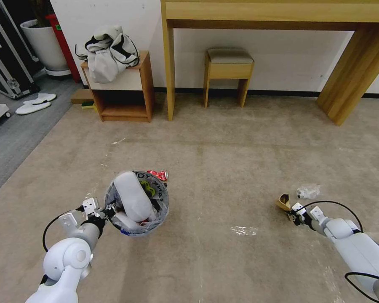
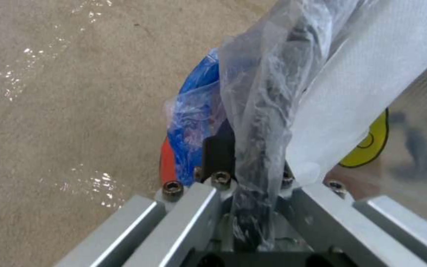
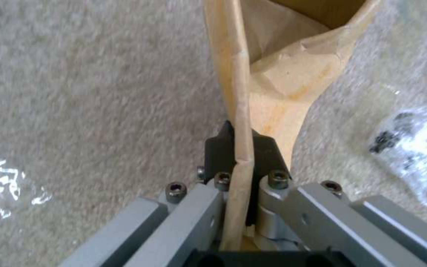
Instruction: Pick up the trash bin and place the garbage on the floor into it.
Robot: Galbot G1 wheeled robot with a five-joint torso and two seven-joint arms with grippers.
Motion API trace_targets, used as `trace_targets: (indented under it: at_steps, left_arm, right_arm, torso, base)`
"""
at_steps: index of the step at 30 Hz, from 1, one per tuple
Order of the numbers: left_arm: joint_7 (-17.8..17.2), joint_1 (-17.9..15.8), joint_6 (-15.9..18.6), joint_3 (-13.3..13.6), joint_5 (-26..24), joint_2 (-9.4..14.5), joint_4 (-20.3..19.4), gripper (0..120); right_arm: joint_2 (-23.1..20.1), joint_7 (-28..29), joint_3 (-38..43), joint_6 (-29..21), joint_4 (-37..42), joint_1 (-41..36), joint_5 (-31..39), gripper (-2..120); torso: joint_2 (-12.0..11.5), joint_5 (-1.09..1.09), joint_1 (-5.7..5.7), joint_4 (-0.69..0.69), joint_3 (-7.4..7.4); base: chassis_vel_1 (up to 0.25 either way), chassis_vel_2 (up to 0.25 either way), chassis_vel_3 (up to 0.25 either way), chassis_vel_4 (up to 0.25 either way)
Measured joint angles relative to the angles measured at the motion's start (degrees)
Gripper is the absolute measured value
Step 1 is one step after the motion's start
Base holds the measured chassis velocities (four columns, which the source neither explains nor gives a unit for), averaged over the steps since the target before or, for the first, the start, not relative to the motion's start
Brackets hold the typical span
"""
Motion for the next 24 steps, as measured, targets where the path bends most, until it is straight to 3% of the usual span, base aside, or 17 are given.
trace_targets:
  at_steps: [9,14,20,24]
  left_arm:
    - [0.1,0.9,0.0,0.2,0.9,0.2,-0.8,0]
    - [-0.6,1.7,-0.1,-0.3,1.1,0.2,-1.4,0]
    - [-2.0,3.4,0.5,-0.6,0.6,0.8,-3.5,0]
    - [-2.8,3.8,1.2,-0.5,-0.5,1.1,-4.5,0]
  right_arm:
    - [-3.3,1.0,1.0,-1.5,9.2,-3.3,2.9,0]
    - [-4.9,1.8,3.0,-1.9,16.6,-6.0,4.5,0]
    - [-8.3,3.3,7.0,-2.1,32.4,-11.8,10.7,0]
    - [-9.2,3.3,8.0,-1.0,37.5,-13.3,14.3,0]
  torso:
    - [0.0,-0.01,0.00,-0.03,0.00]
    - [0.0,0.00,0.00,0.02,0.00]
    - [0.0,-0.01,0.00,-0.01,0.00]
    - [0.0,-0.01,0.00,-0.01,-0.01]
  base:
    - [0.000,0.000,0.000,0.000]
    - [0.000,0.000,0.000,0.000]
    - [0.000,0.000,0.000,0.000]
    - [0.000,0.000,0.000,0.000]
